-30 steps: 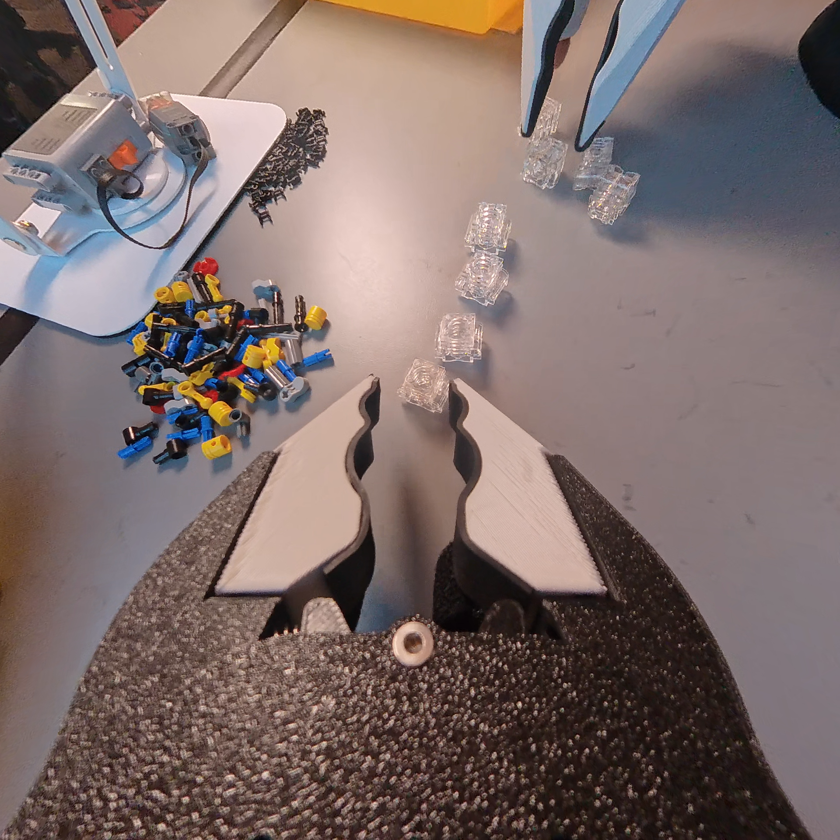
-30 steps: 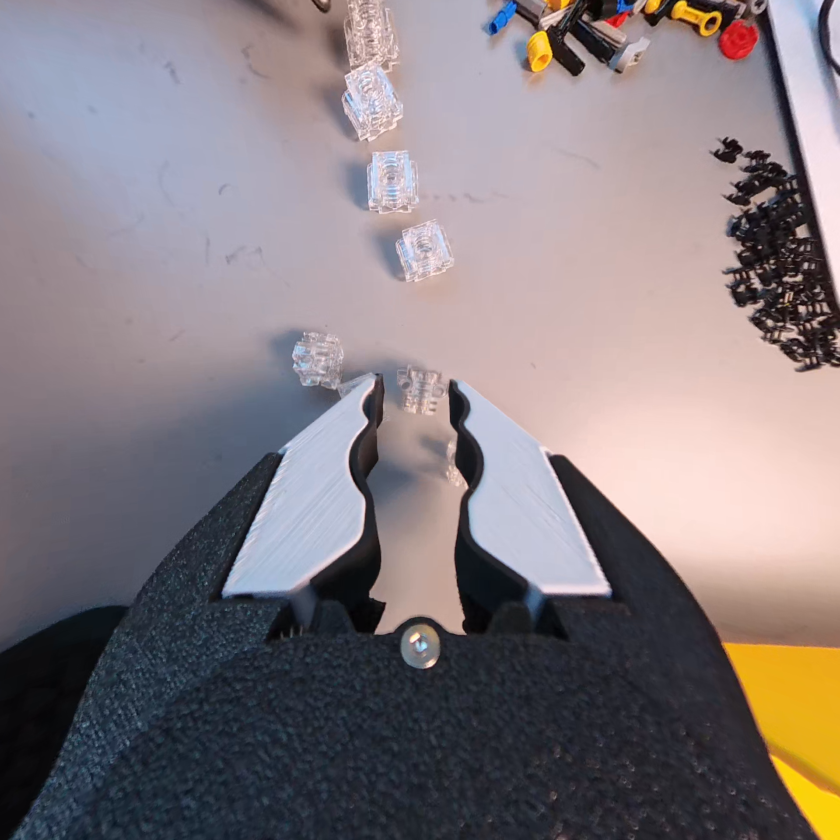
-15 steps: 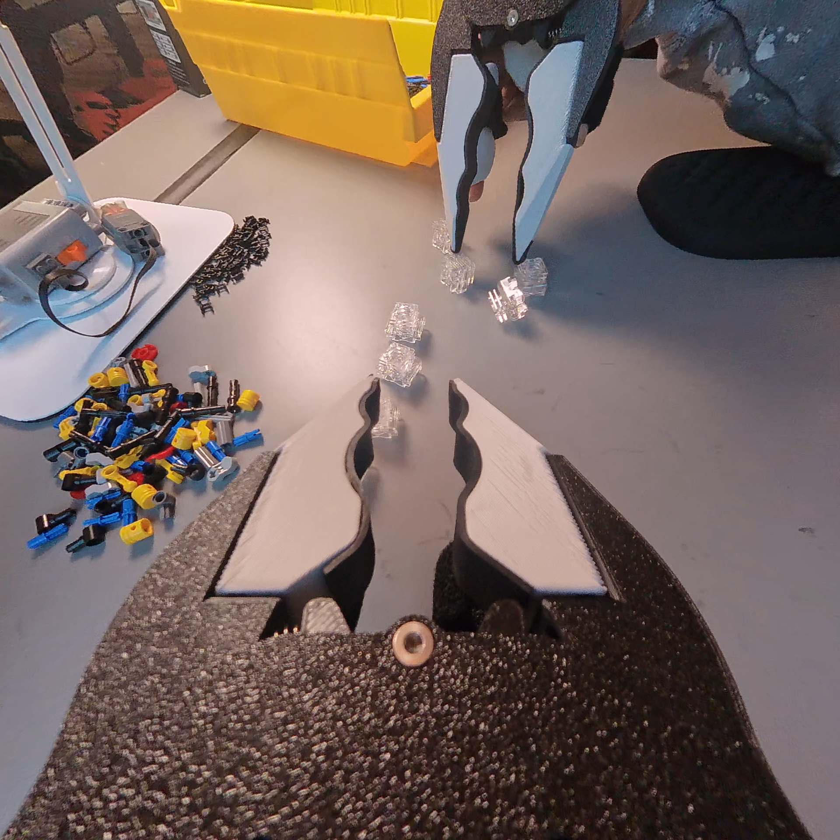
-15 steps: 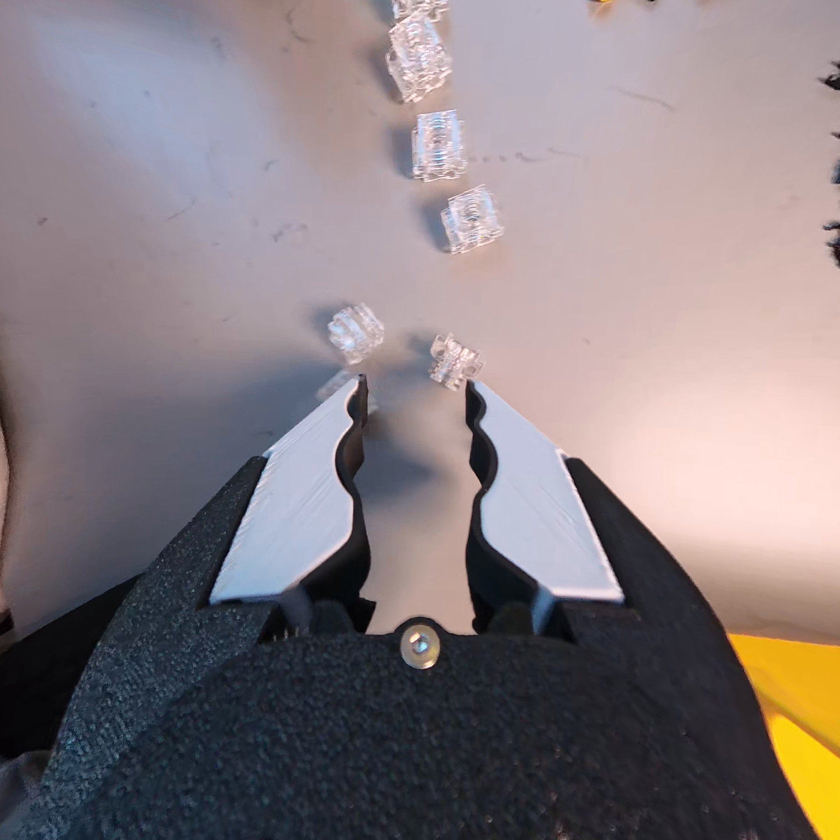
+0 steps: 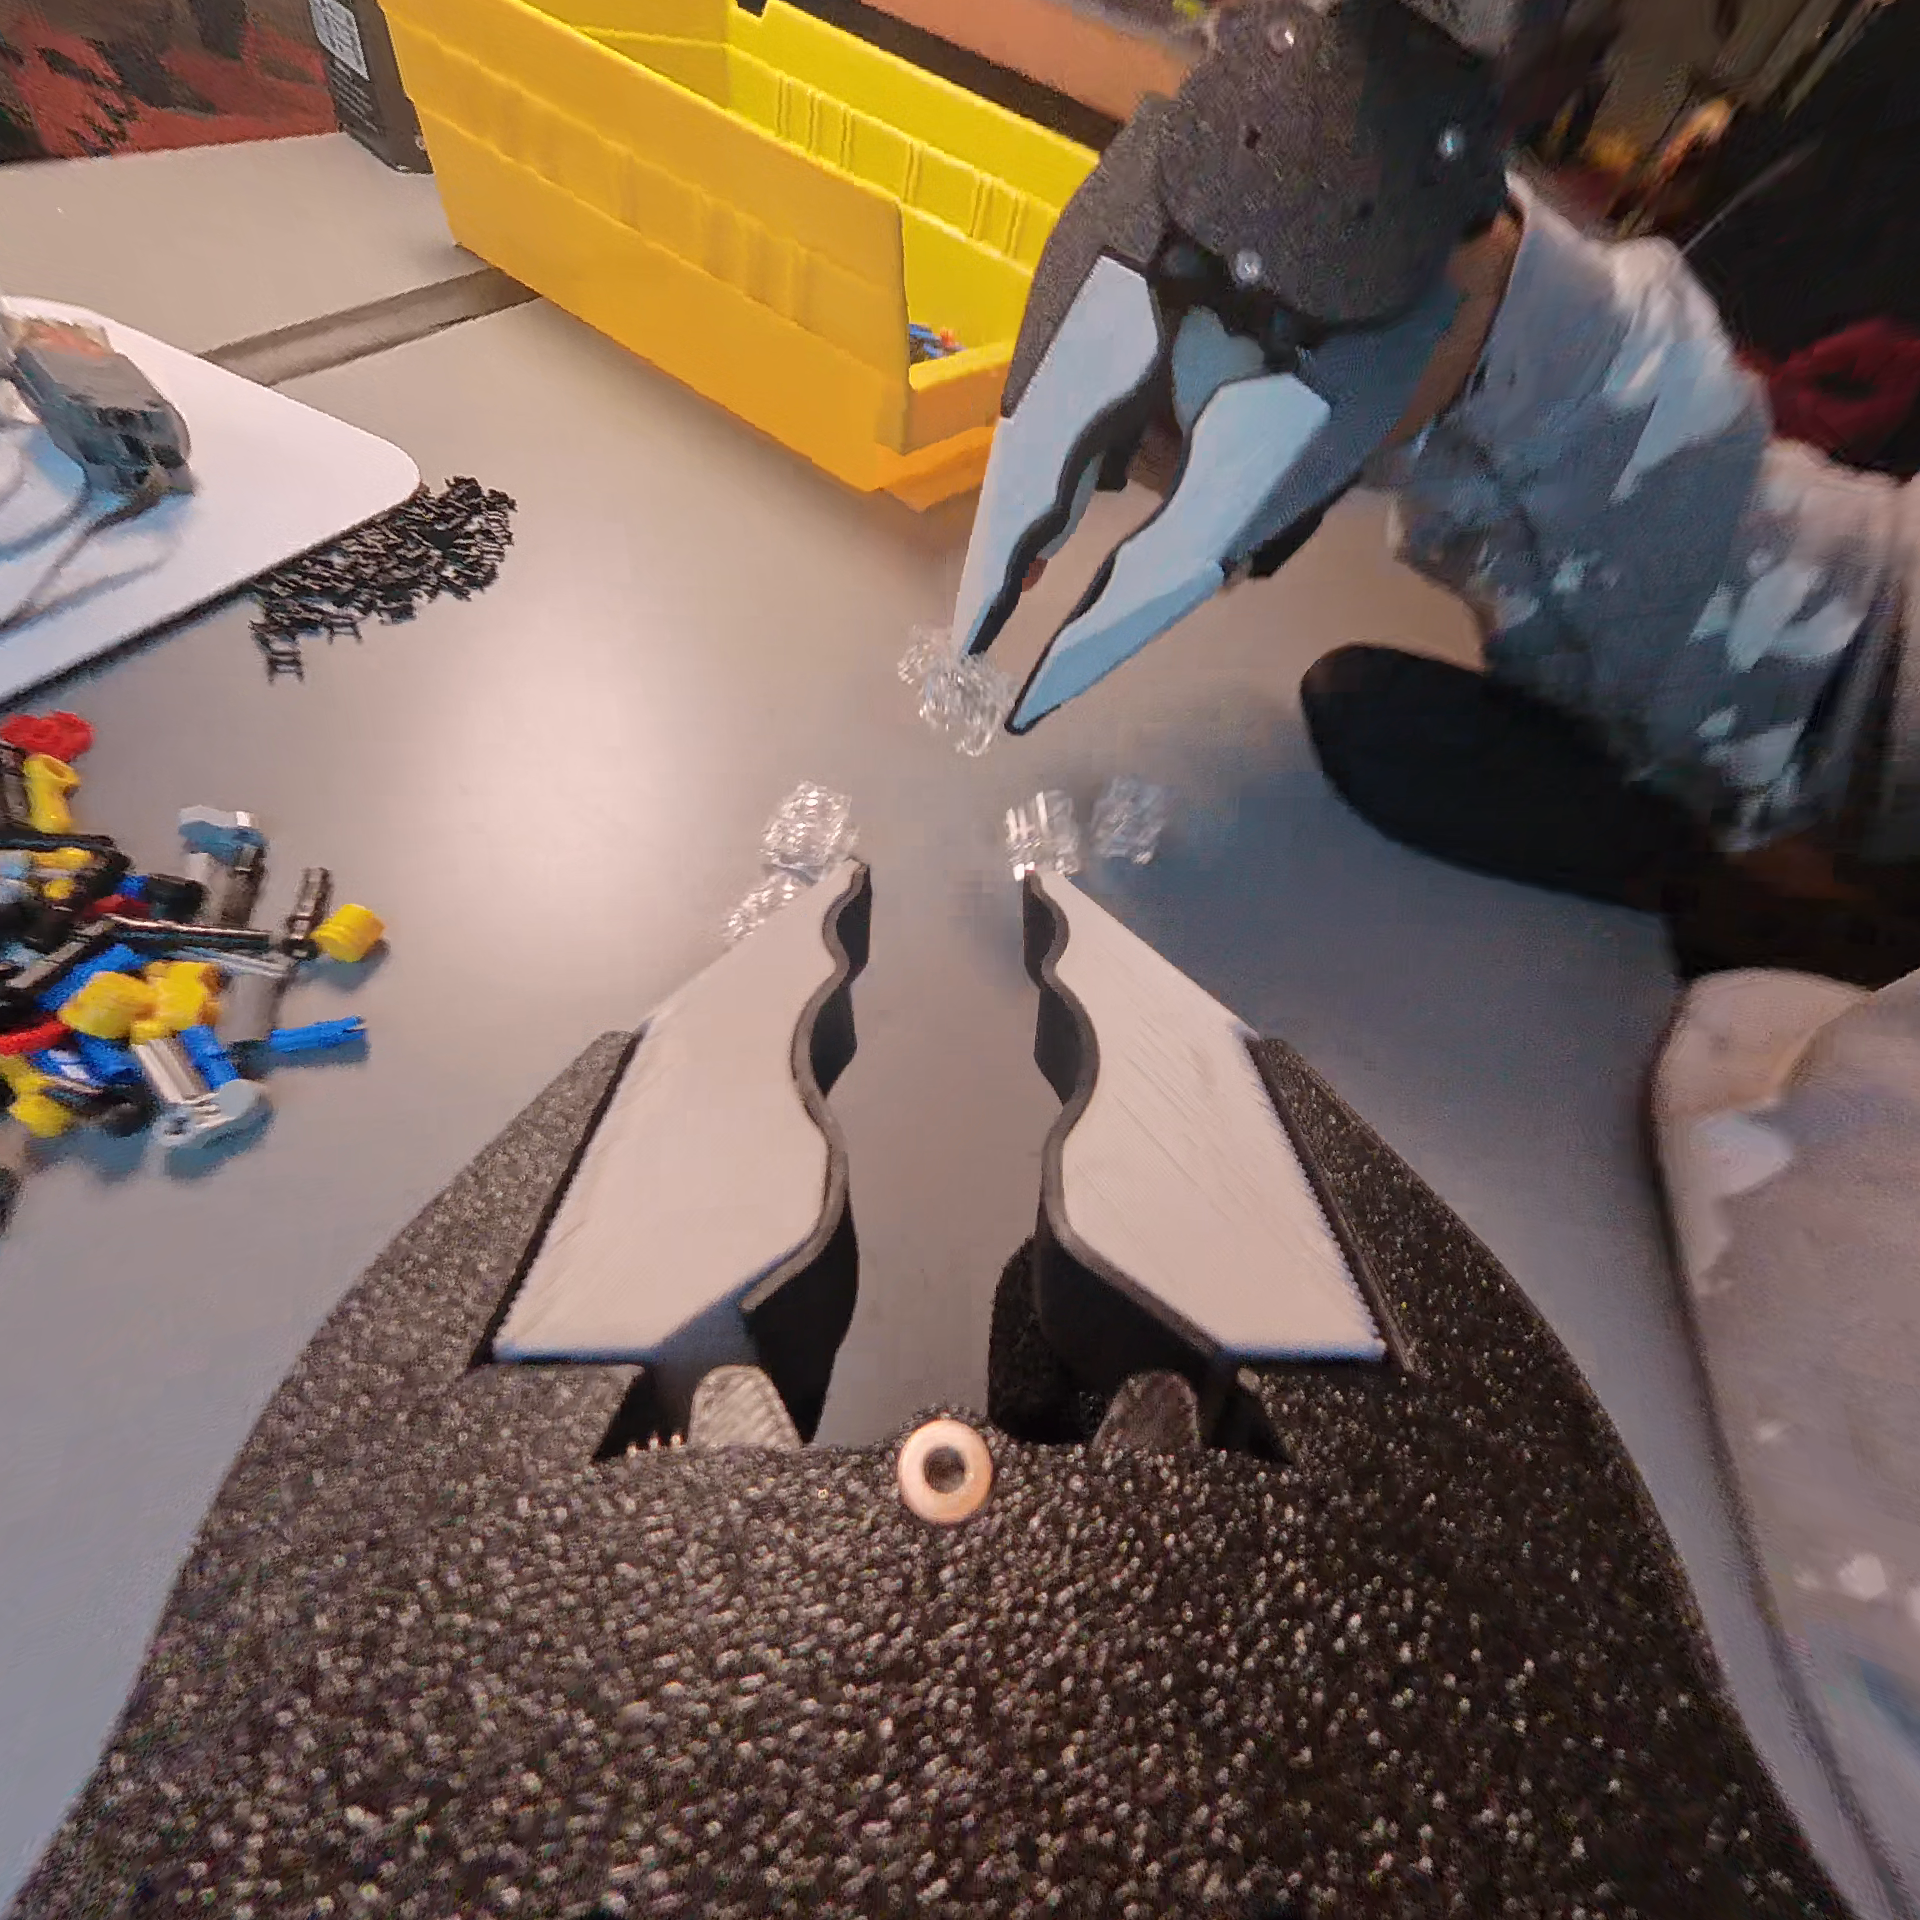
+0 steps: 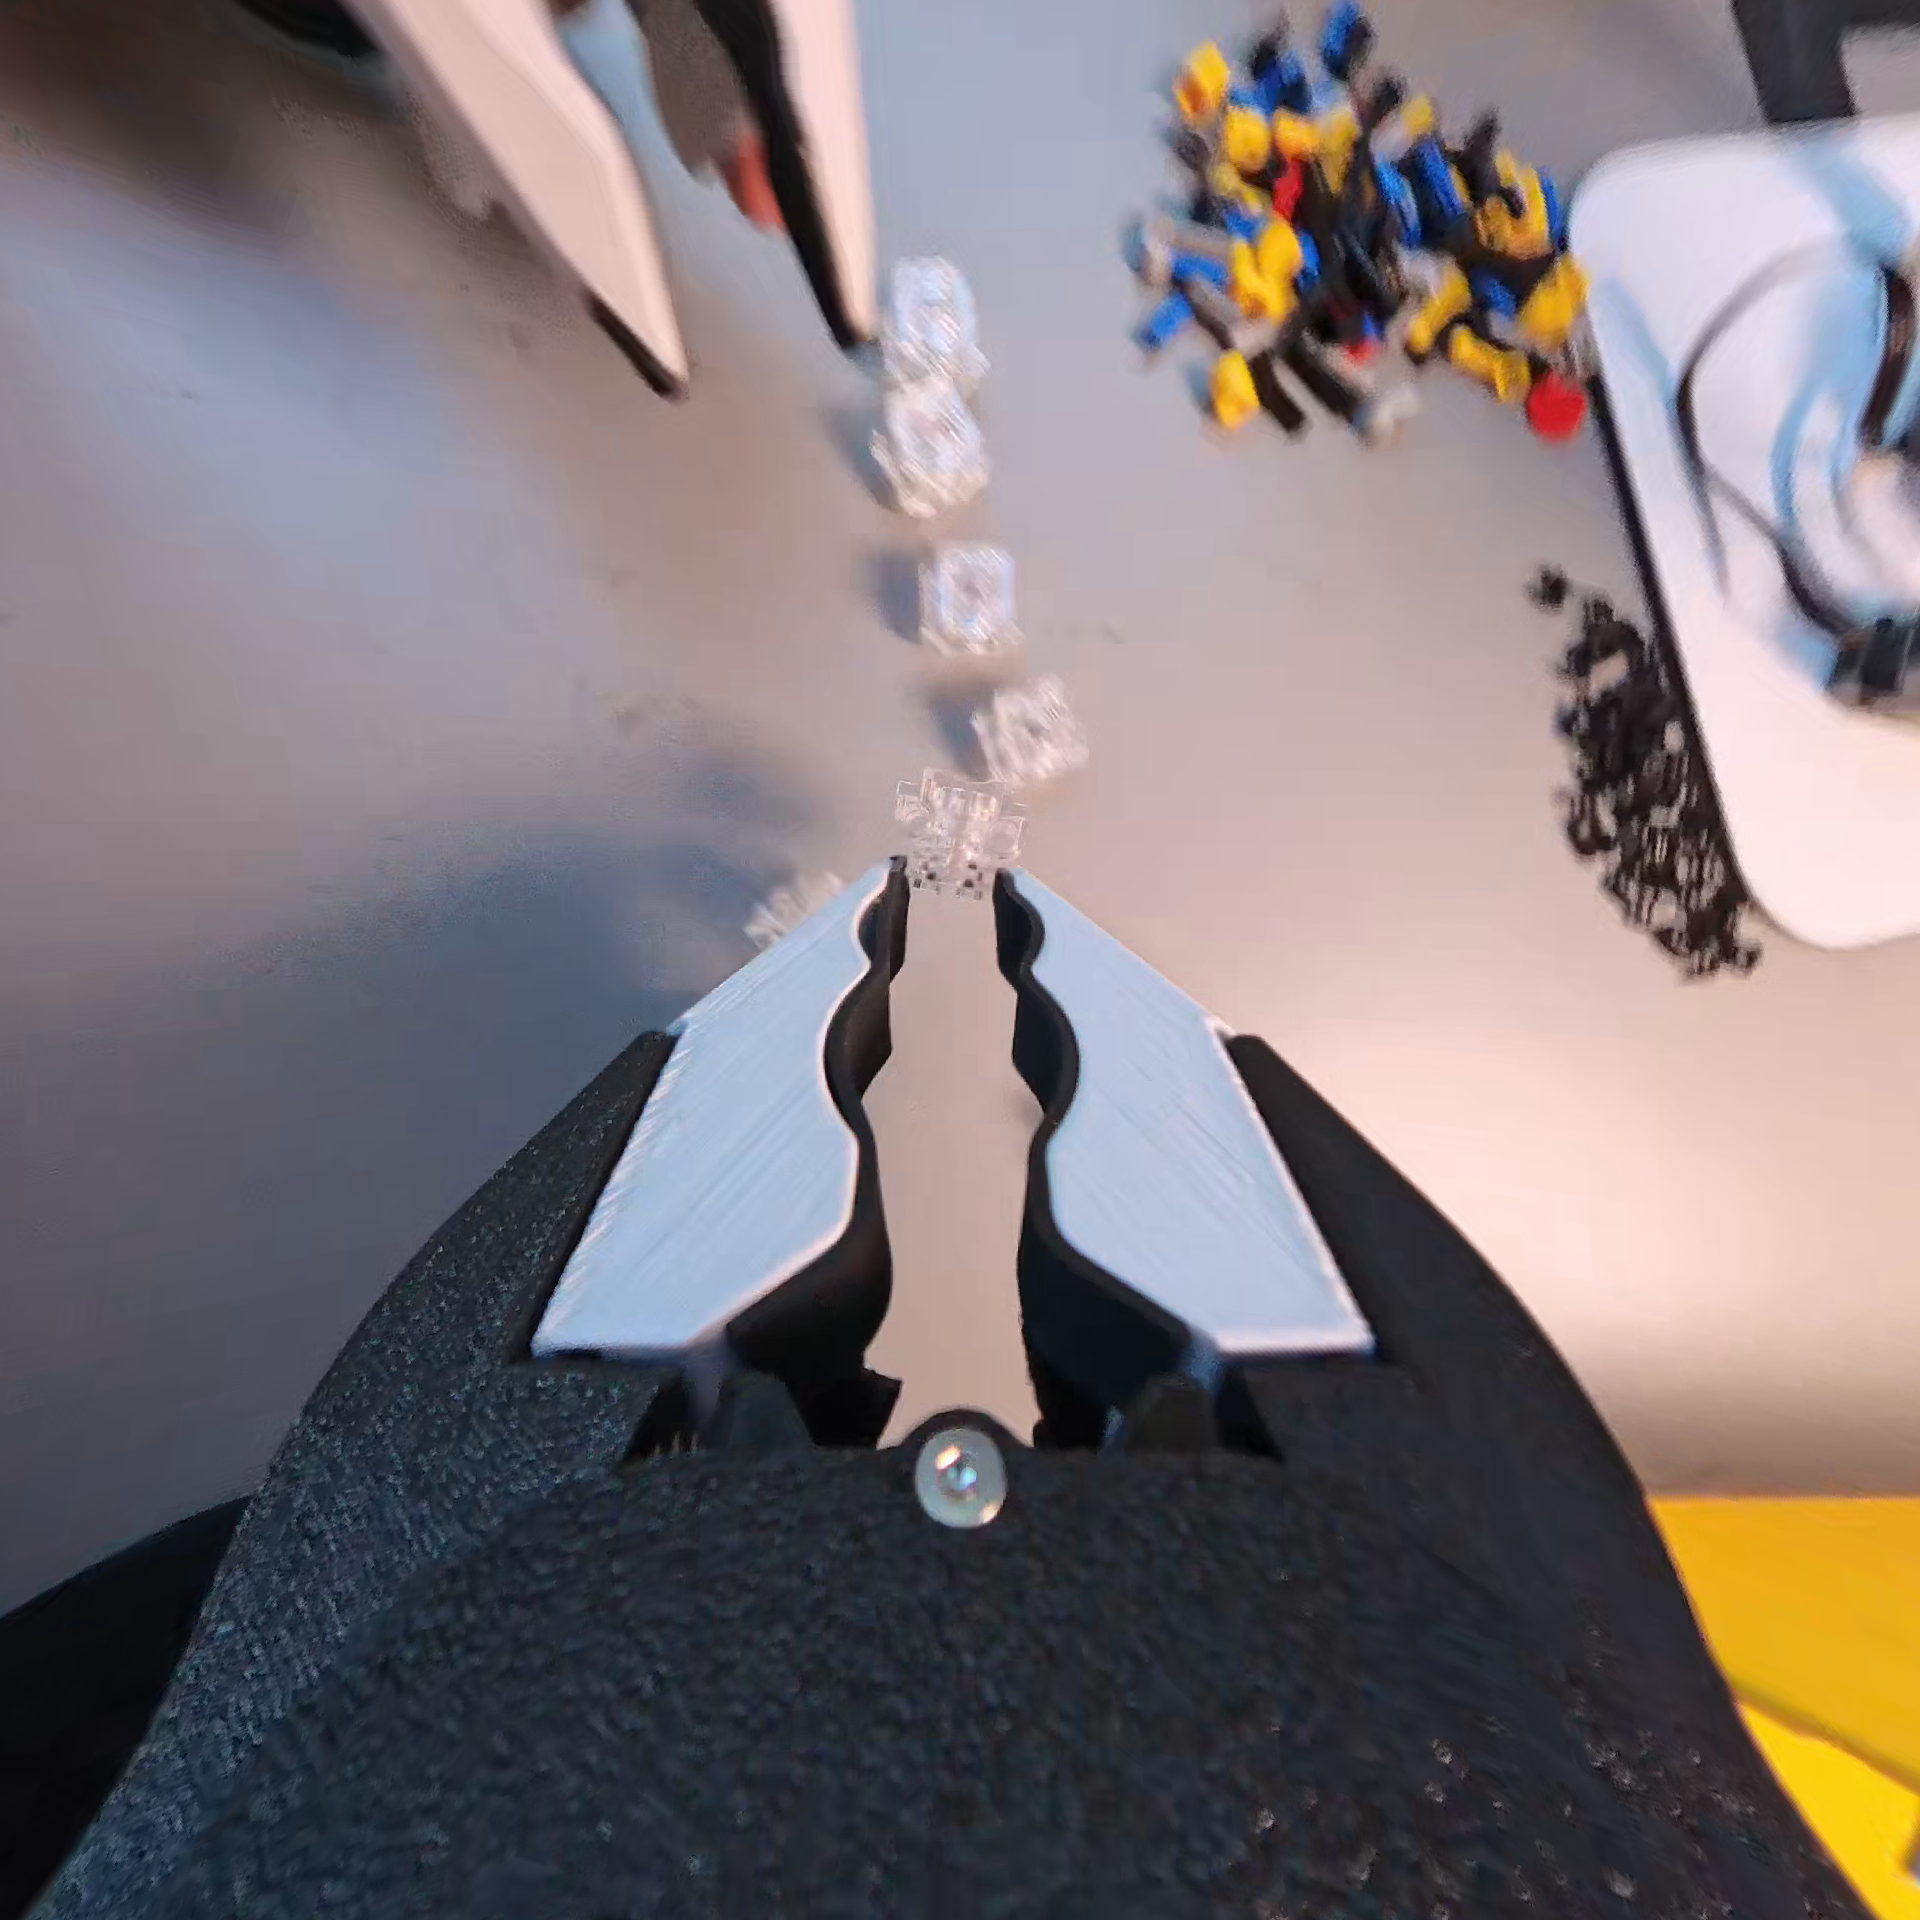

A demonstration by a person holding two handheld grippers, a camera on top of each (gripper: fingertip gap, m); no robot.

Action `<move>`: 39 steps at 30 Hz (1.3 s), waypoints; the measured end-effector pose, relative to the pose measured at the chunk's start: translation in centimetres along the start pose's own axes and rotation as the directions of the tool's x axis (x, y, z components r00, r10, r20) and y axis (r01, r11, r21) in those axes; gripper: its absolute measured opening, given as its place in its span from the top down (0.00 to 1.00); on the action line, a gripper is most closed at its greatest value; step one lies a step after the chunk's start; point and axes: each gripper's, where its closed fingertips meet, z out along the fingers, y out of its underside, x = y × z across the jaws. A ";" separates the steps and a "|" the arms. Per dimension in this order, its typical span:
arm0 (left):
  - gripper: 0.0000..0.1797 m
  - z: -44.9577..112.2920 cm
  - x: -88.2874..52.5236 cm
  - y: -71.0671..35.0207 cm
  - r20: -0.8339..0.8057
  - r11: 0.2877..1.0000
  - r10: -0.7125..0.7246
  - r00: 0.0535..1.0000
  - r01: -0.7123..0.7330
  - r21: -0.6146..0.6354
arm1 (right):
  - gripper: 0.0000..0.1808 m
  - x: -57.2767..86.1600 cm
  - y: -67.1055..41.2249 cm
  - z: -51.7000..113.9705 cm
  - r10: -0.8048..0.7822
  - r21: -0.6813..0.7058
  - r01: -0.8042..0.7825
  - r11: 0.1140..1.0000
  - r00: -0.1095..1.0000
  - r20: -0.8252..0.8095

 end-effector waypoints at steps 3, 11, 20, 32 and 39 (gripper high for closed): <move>0.85 1.1 1.6 -1.0 -0.137 0.971 -0.224 0.965 0.233 0.051 | 0.91 -2.3 -3.1 -0.2 -0.140 0.052 0.139 0.989 0.990 0.010; 0.91 -0.2 3.7 -3.0 -0.450 0.845 -0.440 0.777 0.528 0.084 | 0.91 -3.7 -7.7 -1.7 -0.233 0.254 0.239 0.937 0.971 -0.052; 0.91 -2.5 5.6 -6.1 -0.700 0.719 -0.445 0.559 0.689 0.093 | 0.91 -4.5 -10.7 -4.8 -0.204 0.561 0.271 0.782 0.962 -0.180; 0.89 -2.7 -0.1 -3.7 -0.231 0.933 -0.264 0.936 0.309 0.183 | 0.91 0.3 -4.7 -1.9 -0.136 0.192 0.151 0.970 0.987 -0.089; 0.79 -5.5 -7.2 1.7 0.180 0.994 0.028 0.983 -0.008 -0.108 | 0.91 3.0 1.9 2.9 -0.108 -0.156 0.124 0.980 0.988 0.111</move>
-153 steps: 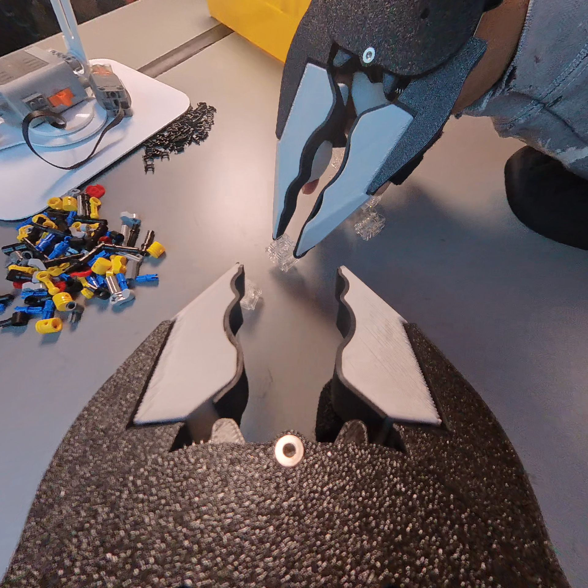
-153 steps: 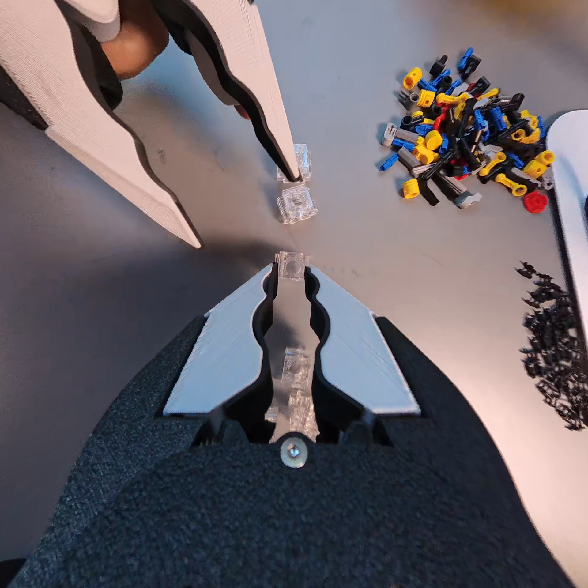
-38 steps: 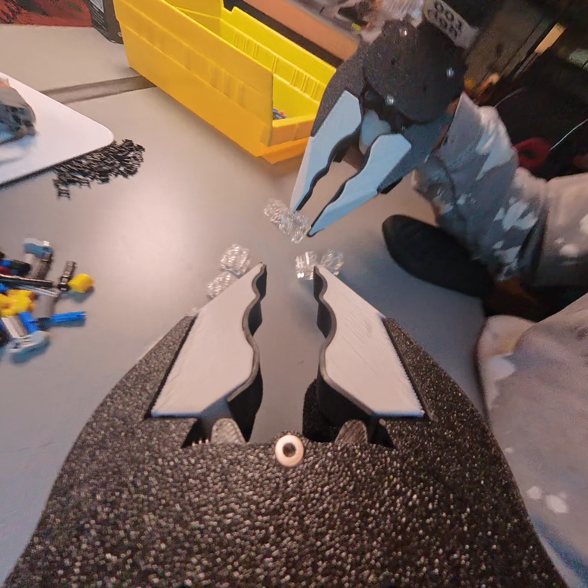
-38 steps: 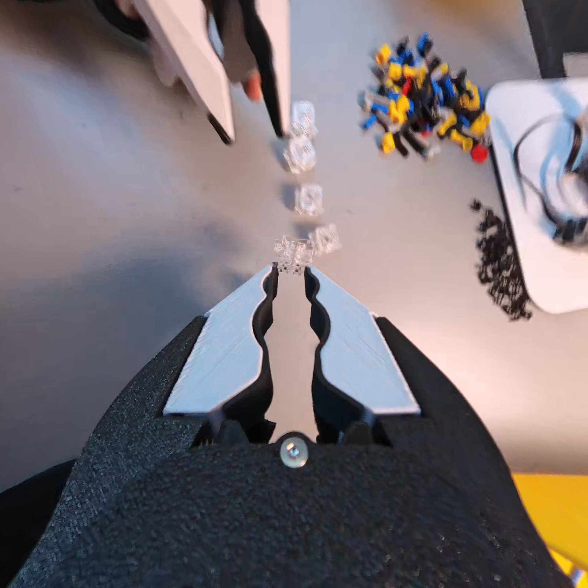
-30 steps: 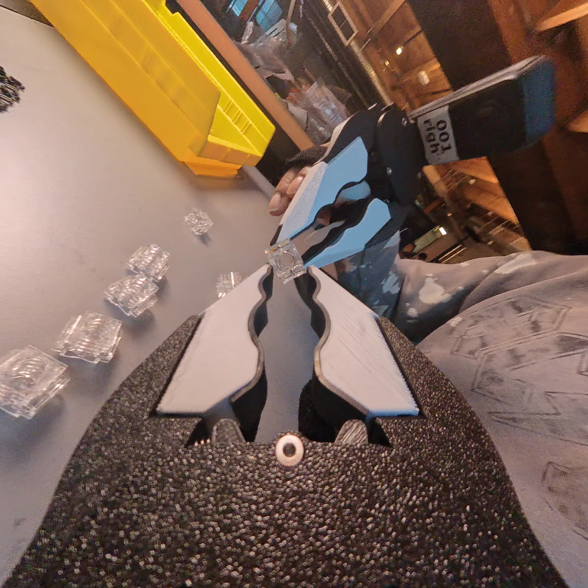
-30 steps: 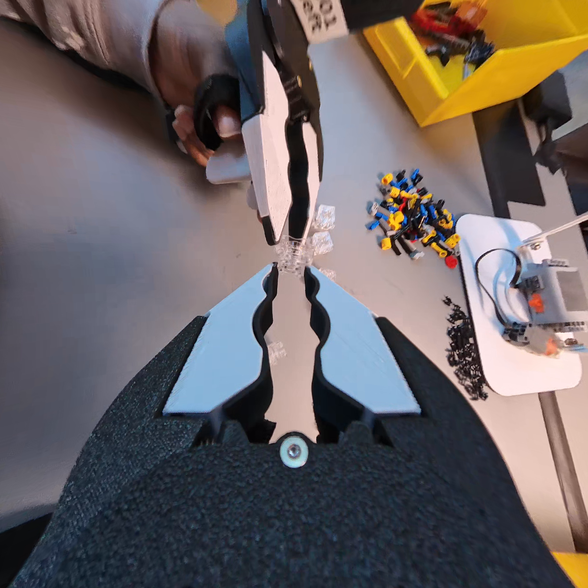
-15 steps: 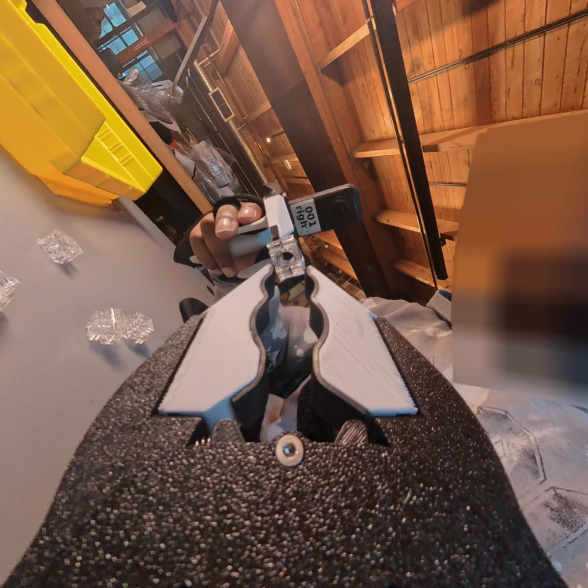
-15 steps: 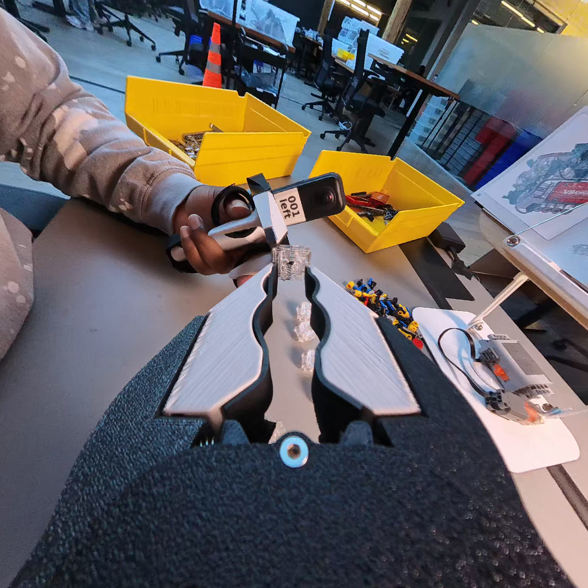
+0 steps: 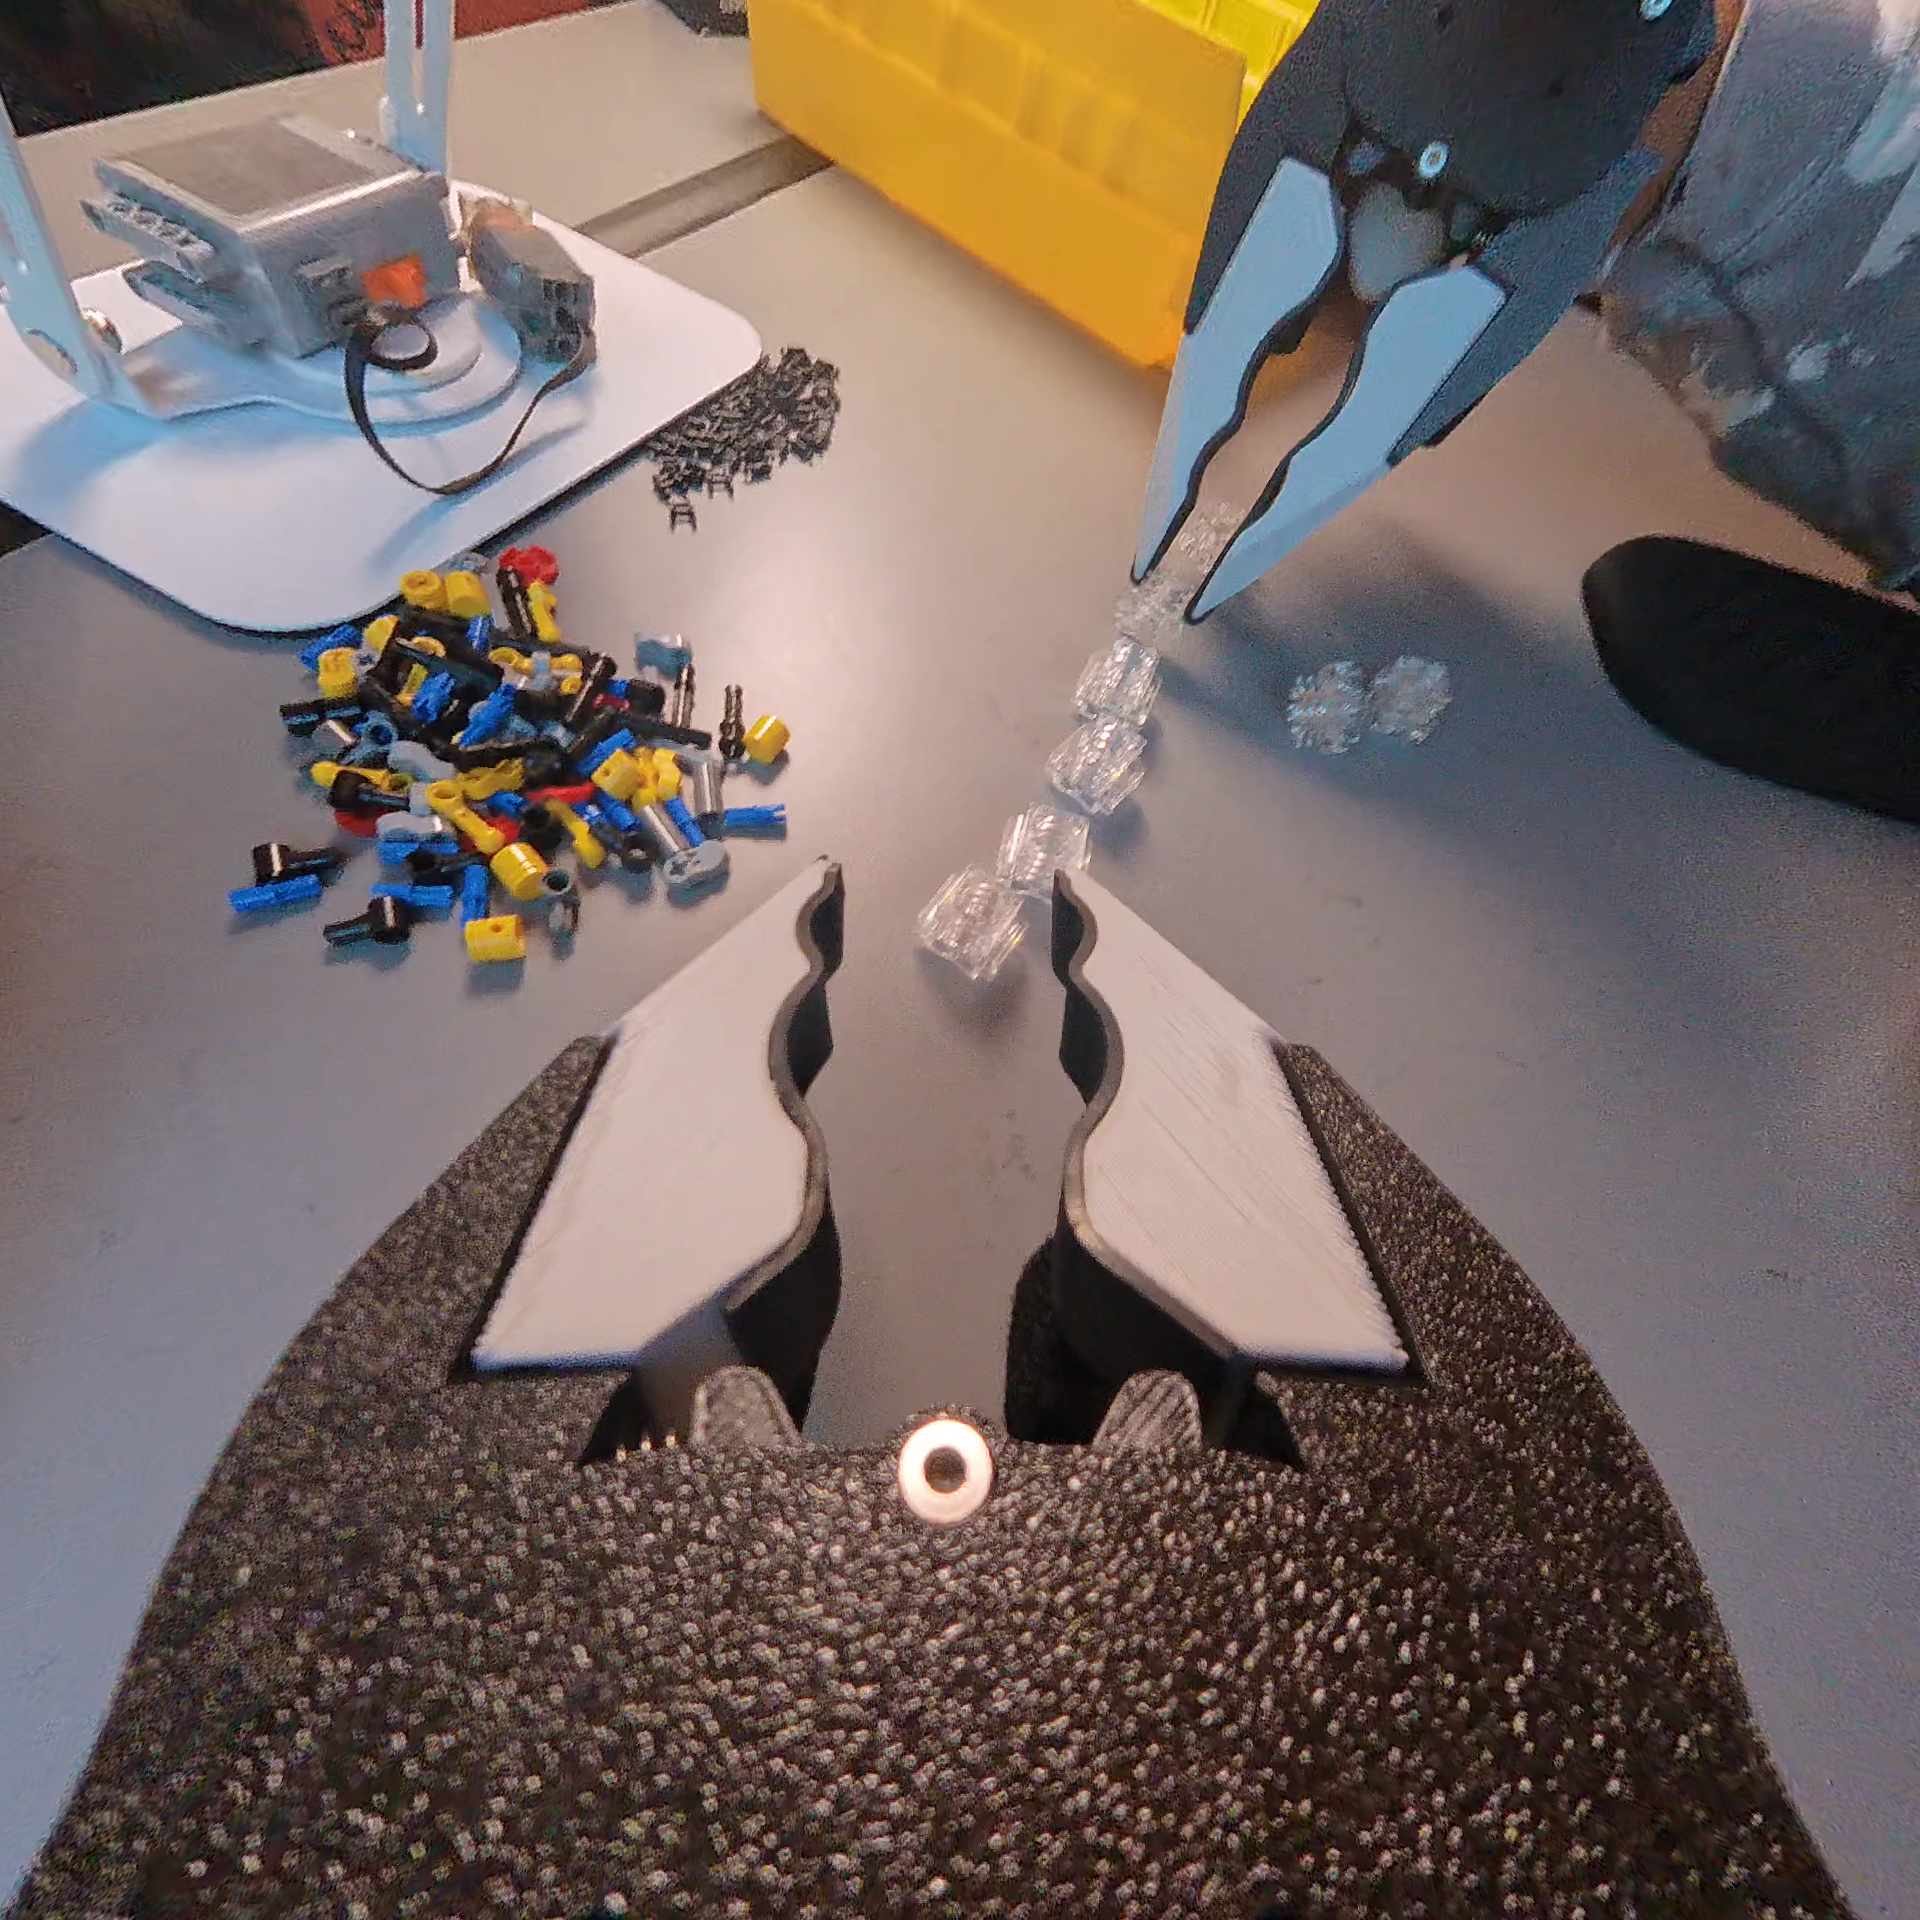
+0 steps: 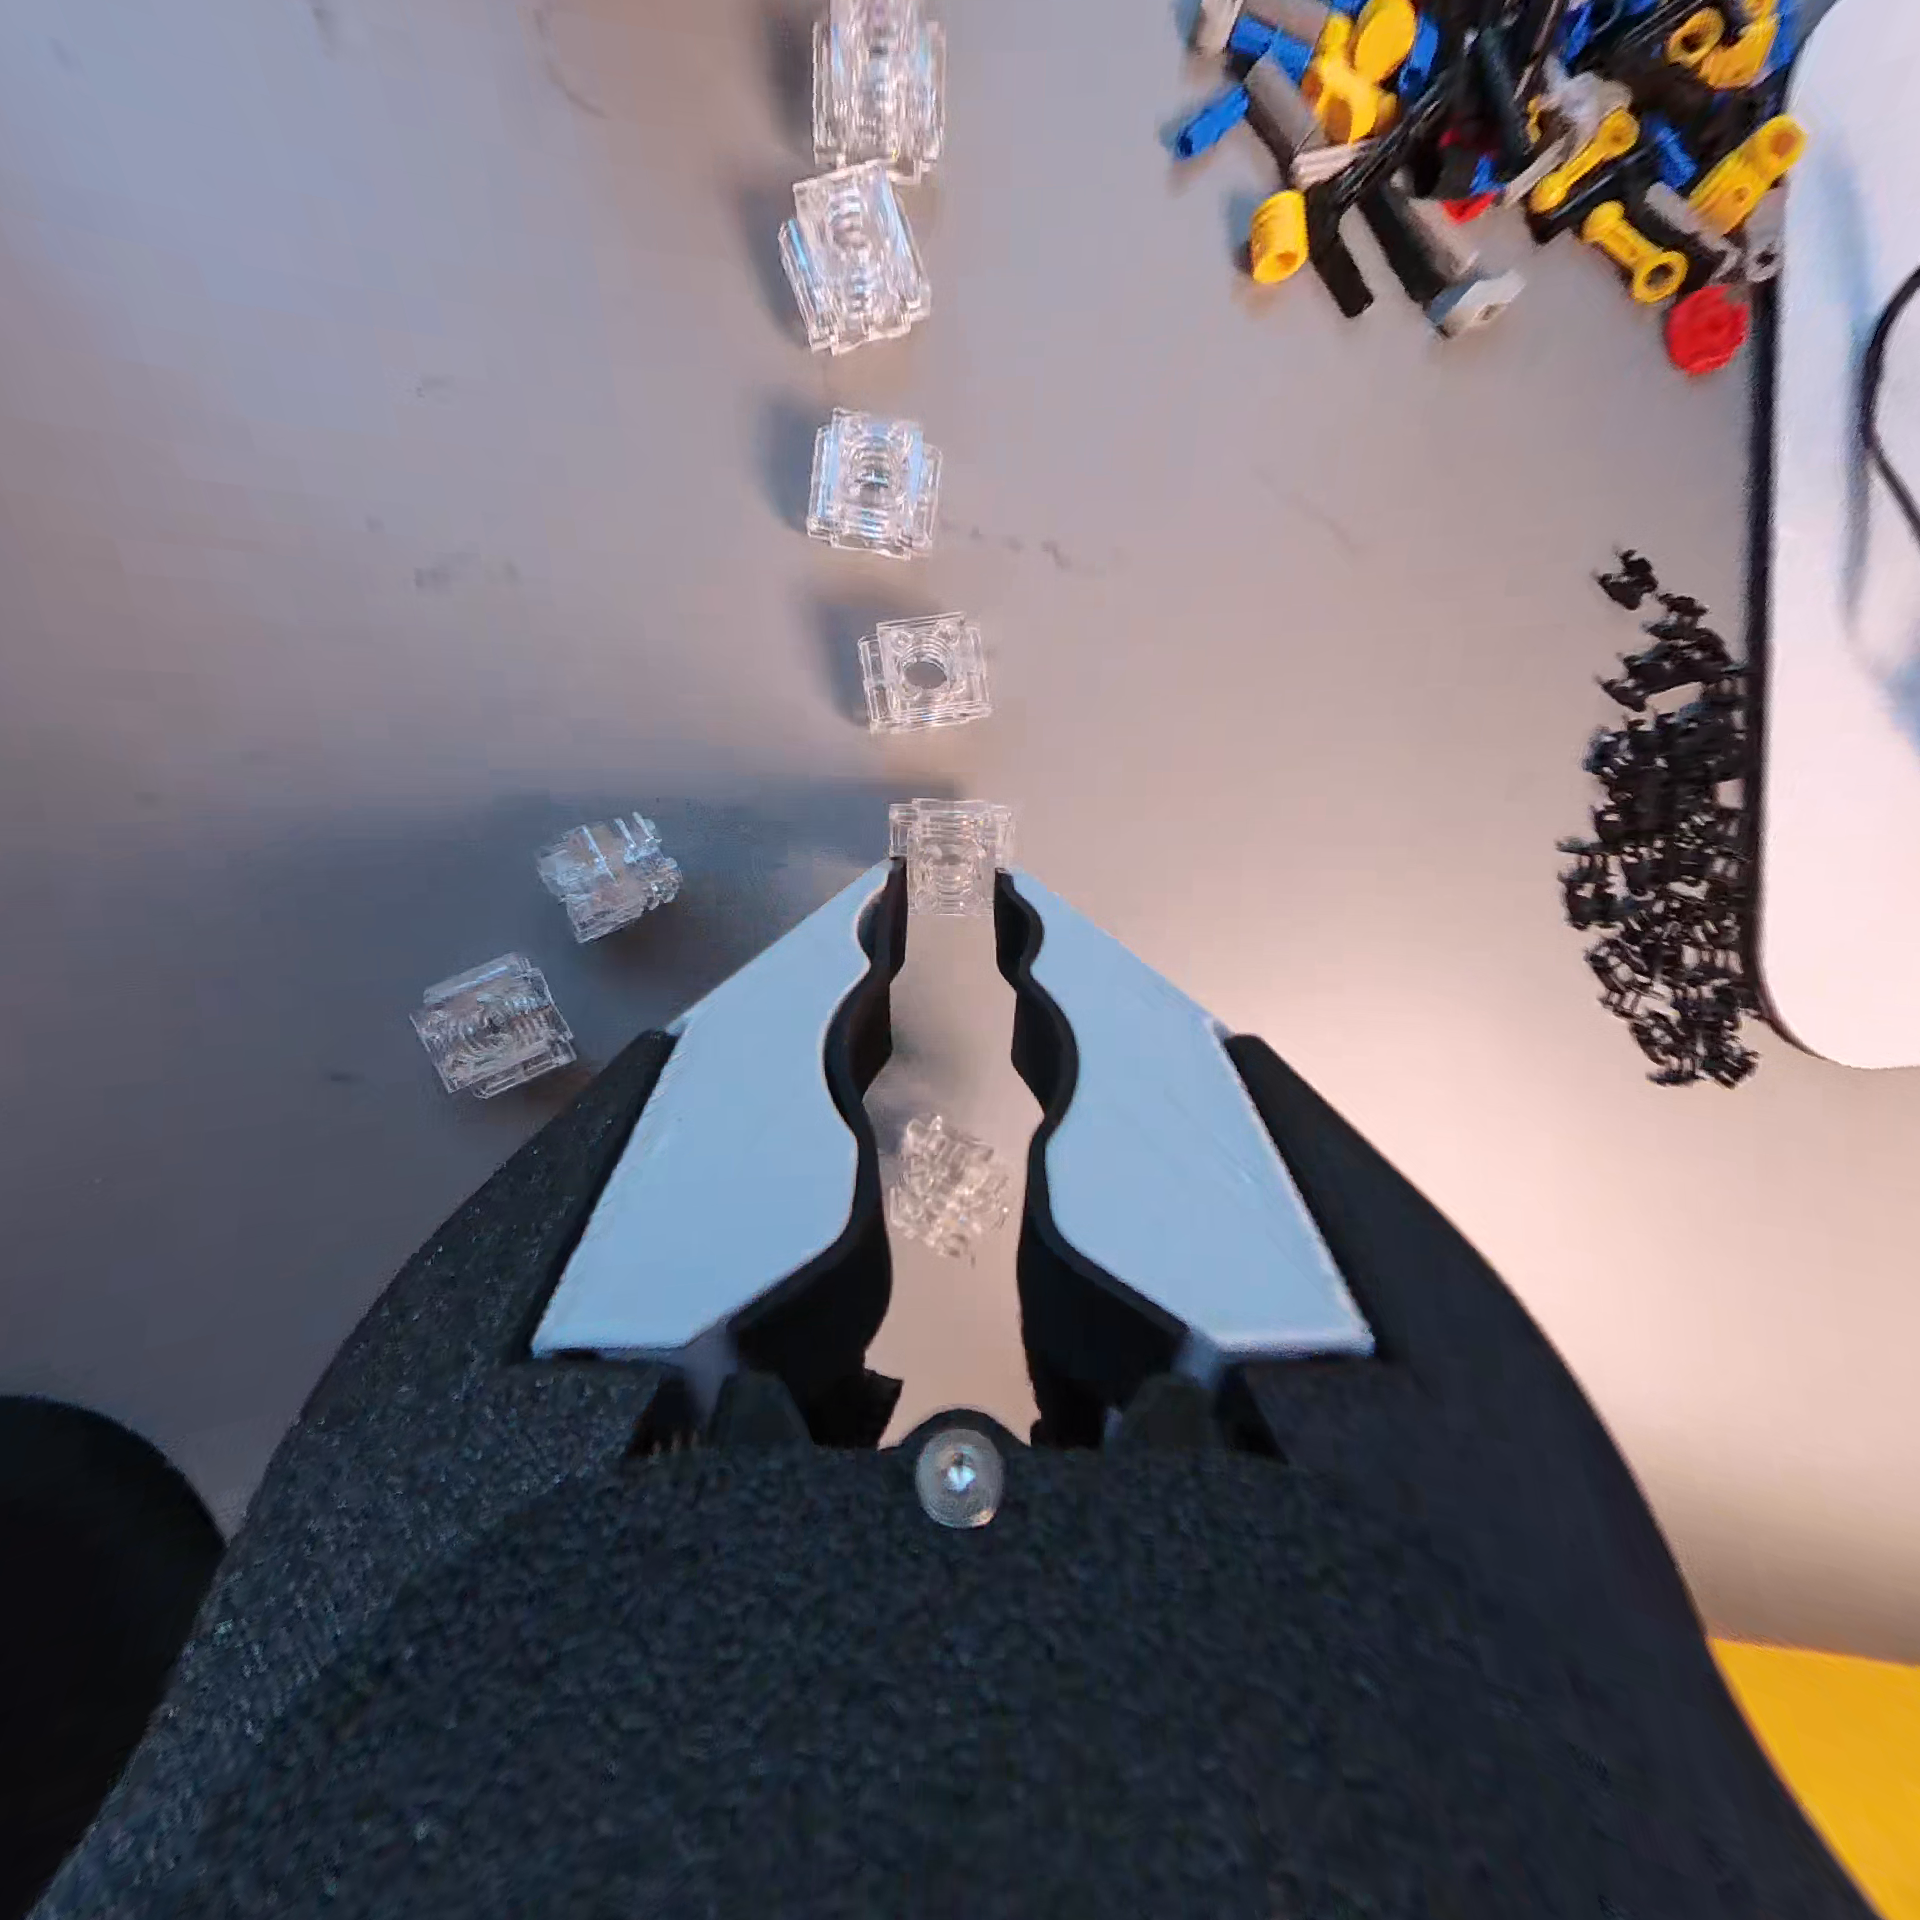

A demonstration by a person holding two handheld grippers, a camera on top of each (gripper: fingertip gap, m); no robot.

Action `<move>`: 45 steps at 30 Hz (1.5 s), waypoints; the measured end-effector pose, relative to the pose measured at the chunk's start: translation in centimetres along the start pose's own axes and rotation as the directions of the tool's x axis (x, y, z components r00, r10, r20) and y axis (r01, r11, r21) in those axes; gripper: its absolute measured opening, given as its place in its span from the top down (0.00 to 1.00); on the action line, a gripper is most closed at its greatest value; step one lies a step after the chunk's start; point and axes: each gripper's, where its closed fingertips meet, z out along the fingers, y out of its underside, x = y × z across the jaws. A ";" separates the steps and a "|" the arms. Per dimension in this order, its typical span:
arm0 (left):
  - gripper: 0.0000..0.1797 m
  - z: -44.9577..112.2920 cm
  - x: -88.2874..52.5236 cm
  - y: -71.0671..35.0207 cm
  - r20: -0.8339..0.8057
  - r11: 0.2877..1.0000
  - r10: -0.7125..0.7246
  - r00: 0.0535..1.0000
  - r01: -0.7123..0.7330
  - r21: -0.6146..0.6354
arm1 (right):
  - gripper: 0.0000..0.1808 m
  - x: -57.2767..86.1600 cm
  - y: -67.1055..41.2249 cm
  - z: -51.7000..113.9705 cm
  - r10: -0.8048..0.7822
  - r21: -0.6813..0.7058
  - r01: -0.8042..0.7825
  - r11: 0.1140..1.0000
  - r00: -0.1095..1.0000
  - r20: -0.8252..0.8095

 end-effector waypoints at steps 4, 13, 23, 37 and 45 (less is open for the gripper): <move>0.77 0.6 0.0 1.4 -0.012 0.998 0.034 0.999 -0.035 -0.060 | 0.91 0.3 -0.3 0.3 -0.010 -0.055 0.013 0.998 0.999 0.039; 0.79 2.1 0.3 3.9 0.020 0.969 0.156 0.988 -0.149 -0.197 | 0.85 0.7 -0.6 -0.3 0.000 -0.065 0.003 0.998 0.999 0.043; 0.79 1.3 0.5 0.8 0.050 0.993 0.105 0.993 -0.103 -0.056 | 0.82 -0.5 6.3 -3.9 0.216 -0.002 -0.218 0.976 0.971 -0.104; 0.79 3.1 9.1 -5.6 -0.487 0.833 -0.404 0.774 0.531 0.154 | 0.91 -4.5 -5.7 -5.3 -0.012 0.332 0.077 0.940 0.981 -0.194; 0.91 1.0 10.6 -7.2 -0.706 0.710 -0.439 0.556 0.696 0.107 | 0.91 -5.4 -11.6 -6.8 -0.060 0.497 0.194 0.846 0.960 -0.273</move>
